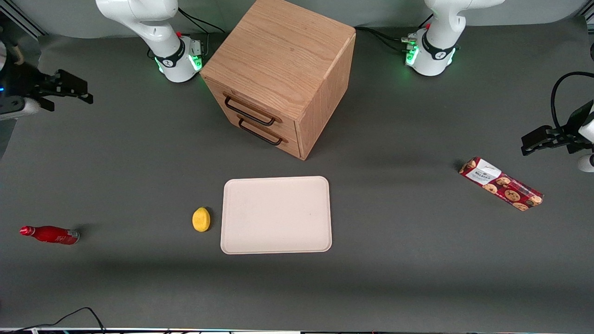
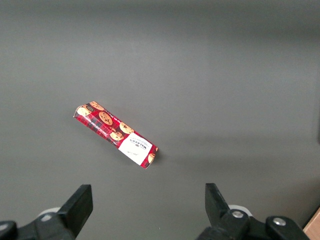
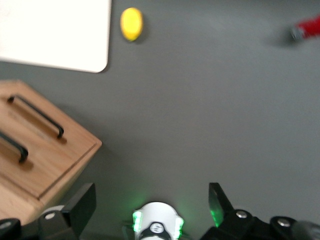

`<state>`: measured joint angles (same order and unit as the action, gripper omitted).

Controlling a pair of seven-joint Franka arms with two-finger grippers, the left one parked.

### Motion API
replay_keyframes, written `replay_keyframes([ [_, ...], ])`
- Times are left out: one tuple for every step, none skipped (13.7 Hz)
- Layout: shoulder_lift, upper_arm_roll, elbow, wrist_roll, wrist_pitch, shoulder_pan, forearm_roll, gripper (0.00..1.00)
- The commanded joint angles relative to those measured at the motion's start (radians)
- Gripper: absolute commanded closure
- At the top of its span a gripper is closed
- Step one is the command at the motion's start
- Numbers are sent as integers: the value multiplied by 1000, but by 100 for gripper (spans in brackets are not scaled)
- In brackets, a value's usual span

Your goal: Open upper drawer

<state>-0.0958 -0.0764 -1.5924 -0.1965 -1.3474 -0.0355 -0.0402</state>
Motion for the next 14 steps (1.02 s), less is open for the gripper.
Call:
replay_keyframes([
  [-5,-80,14,-186,25,2,0,0],
  [-7,-124,14,-220,36,2,-3,0],
  [-5,-170,18,-250,39,3,-7,0],
  [-1,-212,17,-288,39,12,-12,0],
  [7,-242,15,-337,37,29,-20,0],
  [10,-268,15,-372,34,38,-38,0],
  [17,-290,11,-379,33,39,-53,0],
  [24,-299,8,-379,31,39,-110,0],
  [34,-298,8,-377,27,35,-175,0],
  [50,-299,9,-374,24,37,-211,0],
  [77,-304,8,-374,21,40,-219,0],
  [108,-318,8,-365,19,42,-228,0],
  [155,-331,8,-363,17,40,-250,0],
  [197,-332,5,-362,11,42,-274,0],
])
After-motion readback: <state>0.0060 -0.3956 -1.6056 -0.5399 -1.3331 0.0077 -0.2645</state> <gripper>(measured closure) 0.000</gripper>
